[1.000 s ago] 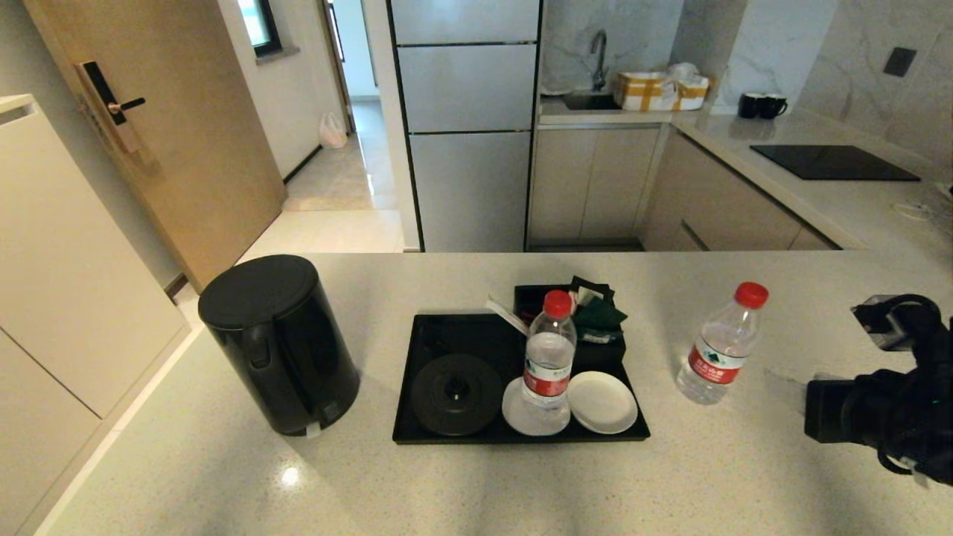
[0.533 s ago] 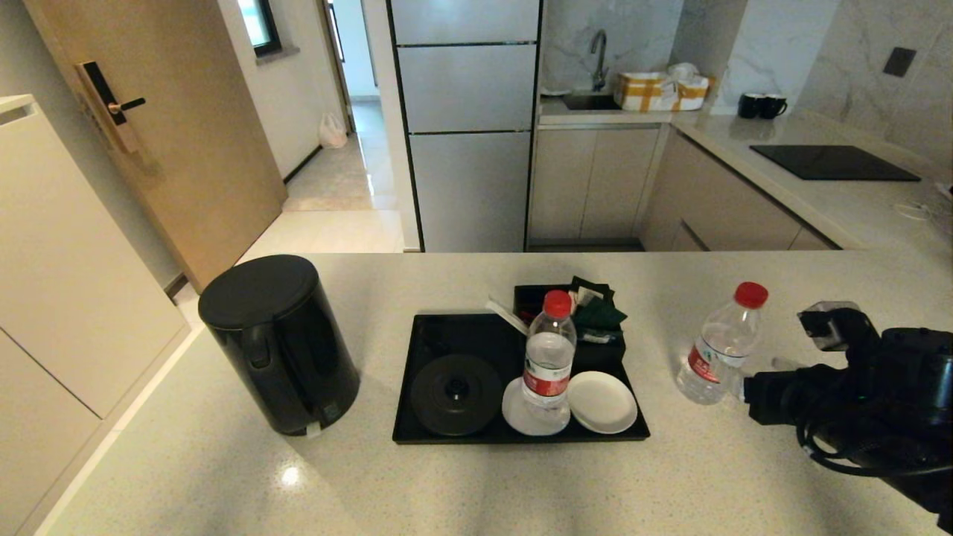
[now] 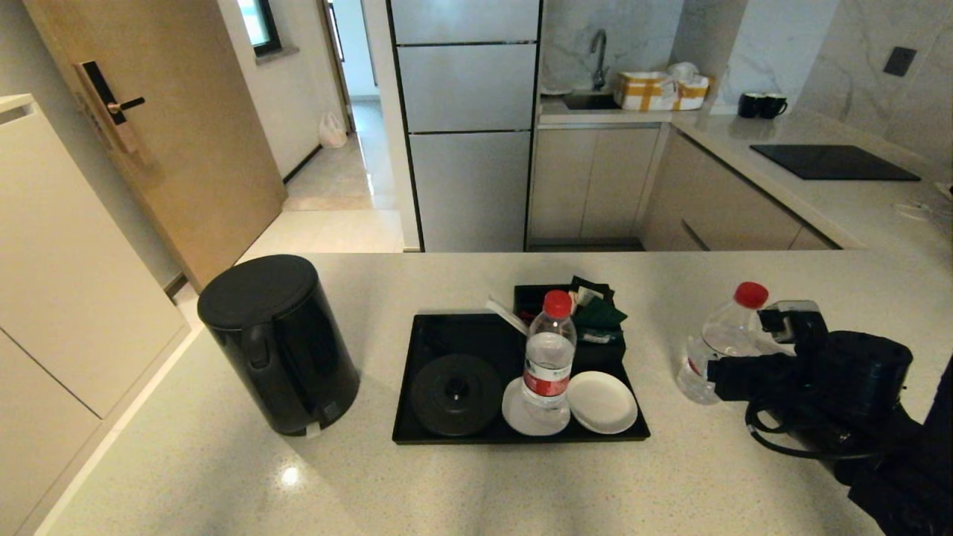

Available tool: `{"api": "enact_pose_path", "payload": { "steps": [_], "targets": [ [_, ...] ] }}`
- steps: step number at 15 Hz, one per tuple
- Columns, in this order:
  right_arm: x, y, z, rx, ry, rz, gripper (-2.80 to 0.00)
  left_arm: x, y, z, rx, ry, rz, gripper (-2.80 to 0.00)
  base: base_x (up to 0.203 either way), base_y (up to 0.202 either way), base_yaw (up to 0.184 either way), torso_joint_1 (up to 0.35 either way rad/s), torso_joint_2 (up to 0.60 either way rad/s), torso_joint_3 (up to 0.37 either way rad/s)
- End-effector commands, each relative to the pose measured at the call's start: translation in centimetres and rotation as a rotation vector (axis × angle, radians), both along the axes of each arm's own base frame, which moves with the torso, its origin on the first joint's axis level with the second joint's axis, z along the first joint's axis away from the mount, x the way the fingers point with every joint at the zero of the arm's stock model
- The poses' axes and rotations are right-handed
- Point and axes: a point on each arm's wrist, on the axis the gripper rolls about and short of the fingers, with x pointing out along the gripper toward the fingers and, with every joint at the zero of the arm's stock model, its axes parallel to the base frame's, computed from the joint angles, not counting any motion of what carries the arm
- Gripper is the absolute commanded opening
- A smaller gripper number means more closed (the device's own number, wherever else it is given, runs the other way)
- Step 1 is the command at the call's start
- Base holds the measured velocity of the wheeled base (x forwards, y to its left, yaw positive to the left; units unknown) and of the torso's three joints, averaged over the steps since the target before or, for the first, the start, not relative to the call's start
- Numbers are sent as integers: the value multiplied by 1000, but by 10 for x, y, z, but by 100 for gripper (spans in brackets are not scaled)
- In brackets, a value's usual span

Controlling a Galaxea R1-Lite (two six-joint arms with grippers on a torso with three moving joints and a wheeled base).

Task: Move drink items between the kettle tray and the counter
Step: Return the bottled water to its original position

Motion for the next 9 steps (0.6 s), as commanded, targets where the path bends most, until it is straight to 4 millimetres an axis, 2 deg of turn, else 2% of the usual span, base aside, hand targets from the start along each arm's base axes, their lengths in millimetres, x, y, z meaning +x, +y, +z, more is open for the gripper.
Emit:
{"api": "enact_pose_path", "payload": {
  "steps": [1, 5, 6, 9],
  "targets": [
    [10, -1, -13, -1, 25, -11, 0, 0, 0, 0, -1, -1, 0, -280, 0, 0, 0, 0, 0, 0],
    [28, -2, -12, 26, -19, -26, 0, 0, 0, 0, -1, -1, 0, -280, 0, 0, 0, 0, 0, 0],
    [34, -2, -13, 36, -28, -32, -280, 0, 0, 0, -1, -1, 0, -280, 0, 0, 0, 0, 0, 0],
    [40, -1, -12, 59, -48, -34, -280, 0, 0, 0, -2, 0, 0, -280, 0, 0, 0, 0, 0, 0]
  ]
}}
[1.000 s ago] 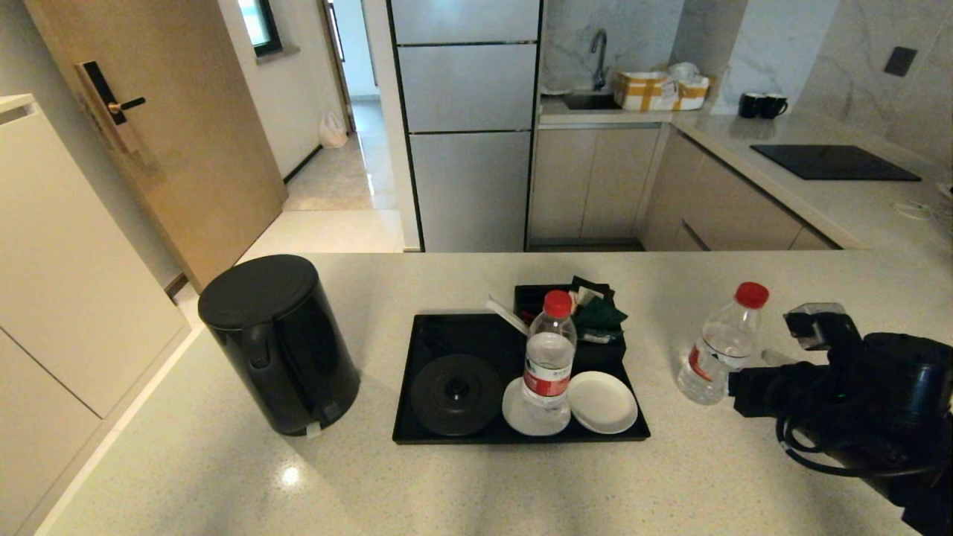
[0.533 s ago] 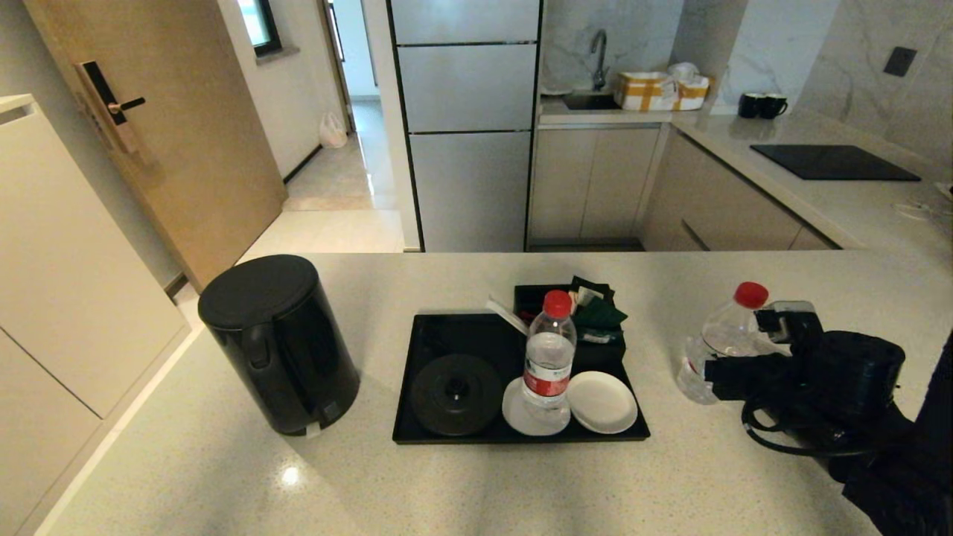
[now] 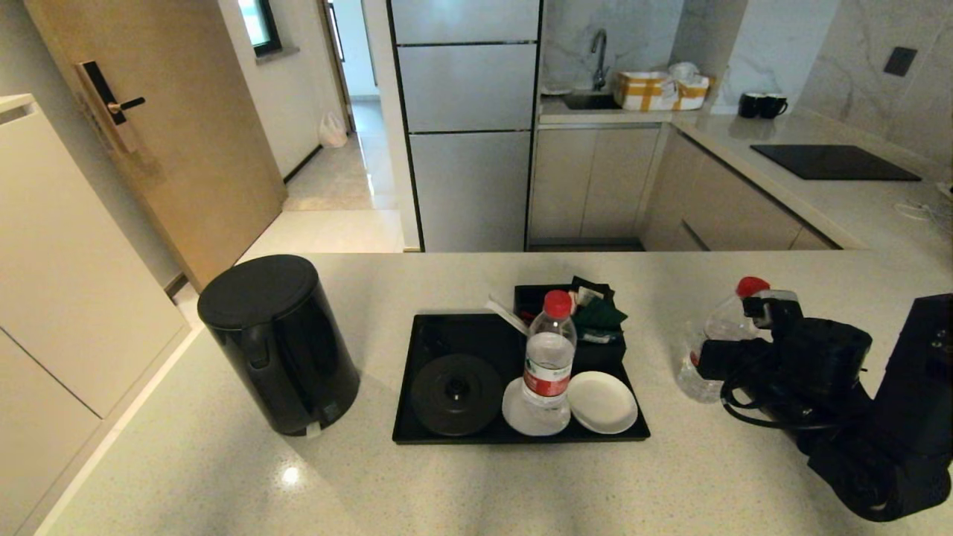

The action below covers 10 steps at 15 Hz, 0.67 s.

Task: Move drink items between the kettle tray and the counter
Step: Return the bottled water to its original position

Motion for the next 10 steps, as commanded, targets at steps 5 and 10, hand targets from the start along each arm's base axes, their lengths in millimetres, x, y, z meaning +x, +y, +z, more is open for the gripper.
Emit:
{"api": "enact_pose_path", "payload": {
  "steps": [5, 10],
  "targets": [
    [0, 2, 15, 23, -60, 10, -280, 0, 0, 0, 0, 0, 1, -280, 0, 0, 0, 0, 0, 0],
    [-29, 31, 81, 21, -195, 123, -280, 0, 0, 0, 0, 2, 1, -280, 0, 0, 0, 0, 0, 0]
  ]
}}
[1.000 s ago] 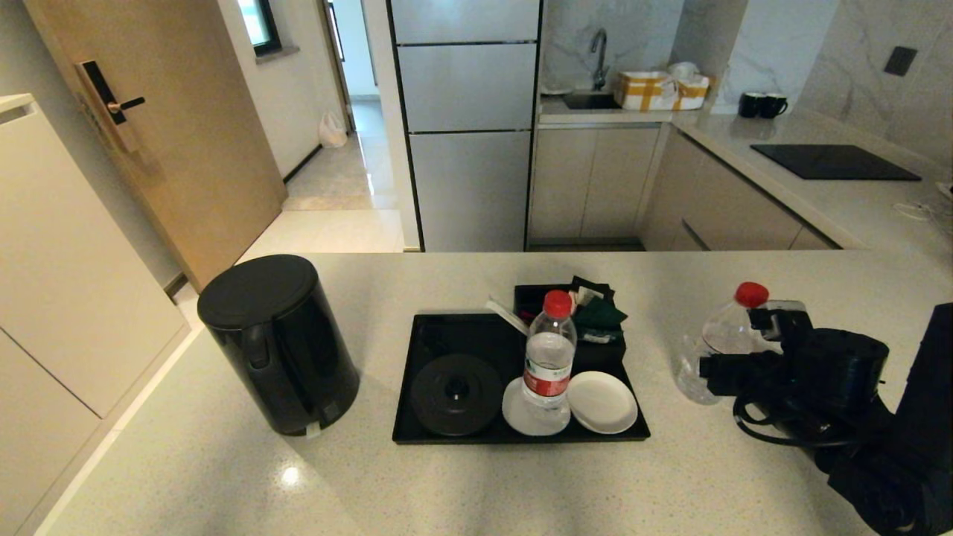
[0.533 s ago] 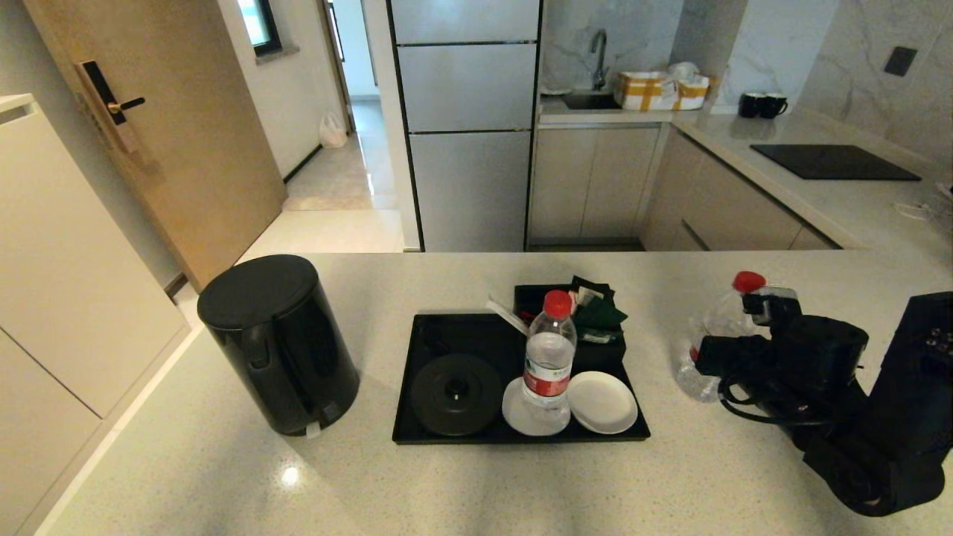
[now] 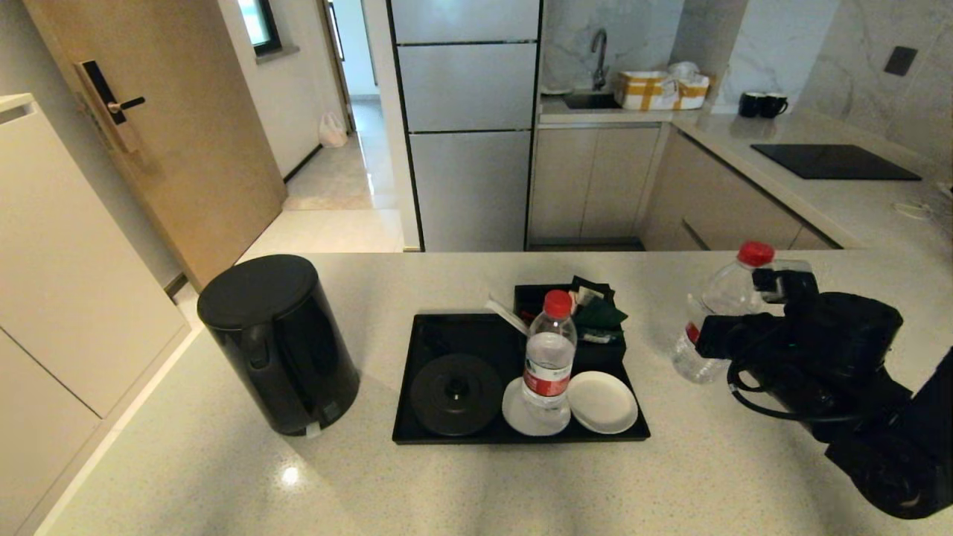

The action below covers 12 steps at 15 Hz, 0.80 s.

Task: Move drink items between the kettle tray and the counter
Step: Return the bottled water to its original position

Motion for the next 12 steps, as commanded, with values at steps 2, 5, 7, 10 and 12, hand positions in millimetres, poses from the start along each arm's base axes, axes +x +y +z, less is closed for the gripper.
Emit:
{"api": "enact_pose_path", "payload": {
  "steps": [2, 5, 7, 10, 12],
  "targets": [
    [-20, 40, 37, 7, -88, 132, -280, 0, 0, 0, 2, 2, 0, -280, 0, 0, 0, 0, 0, 0],
    [-30, 85, 25, -12, -49, 232, -280, 0, 0, 0, 1, 2, 2, -280, 0, 0, 0, 0, 0, 0],
    [-30, 97, 14, -67, -31, 262, -280, 0, 0, 0, 4, 5, 2, -280, 0, 0, 0, 0, 0, 0],
    [-36, 103, 2, -99, -26, 272, -280, 0, 0, 0, 3, 8, 0, -280, 0, 0, 0, 0, 0, 0],
    [-38, 103, -8, -107, -12, 266, -280, 0, 0, 0, 3, 6, 2, -280, 0, 0, 0, 0, 0, 0]
  ]
}}
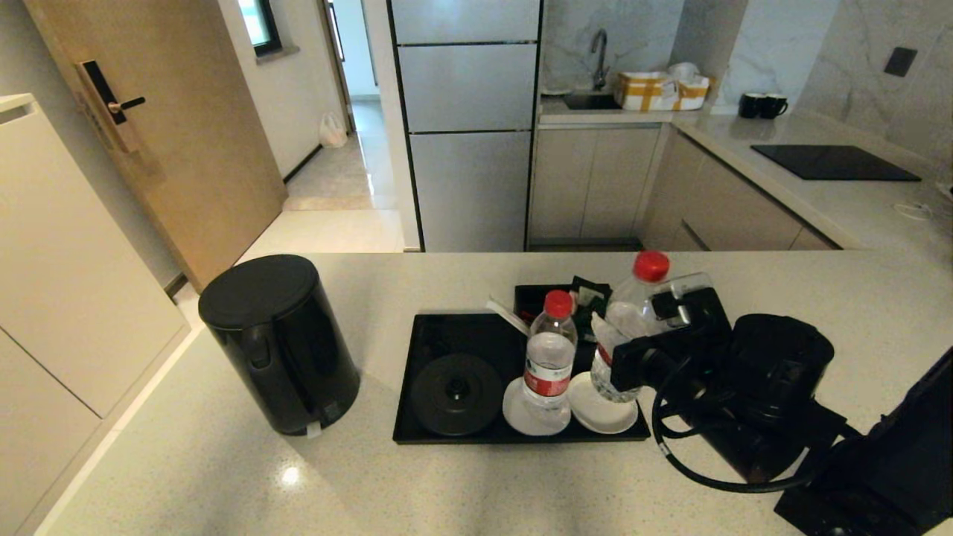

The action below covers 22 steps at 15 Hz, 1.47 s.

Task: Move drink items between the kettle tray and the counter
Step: Return the bottled water to its original position

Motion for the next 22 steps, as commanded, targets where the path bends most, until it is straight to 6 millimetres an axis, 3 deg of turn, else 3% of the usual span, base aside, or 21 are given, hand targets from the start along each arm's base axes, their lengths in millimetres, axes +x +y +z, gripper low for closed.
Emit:
{"api": "enact_pose_path", "payload": {
  "steps": [1, 9, 16, 22],
  "targets": [
    [0, 2, -14, -13, 16, 2, -280, 0, 0, 0, 0, 2, 2, -280, 0, 0, 0, 0, 0, 0],
    [1, 2, -43, -47, 83, 3, -280, 0, 0, 0, 2, 5, 2, -280, 0, 0, 0, 0, 0, 0],
    [12, 6, -41, -29, 55, -9, -280, 0, 0, 0, 3, 5, 3, -280, 0, 0, 0, 0, 0, 0],
    [21, 4, -58, -50, 93, -27, -280, -1, 0, 0, 5, 17, 5, -280, 0, 0, 0, 0, 0, 0]
  ]
}}
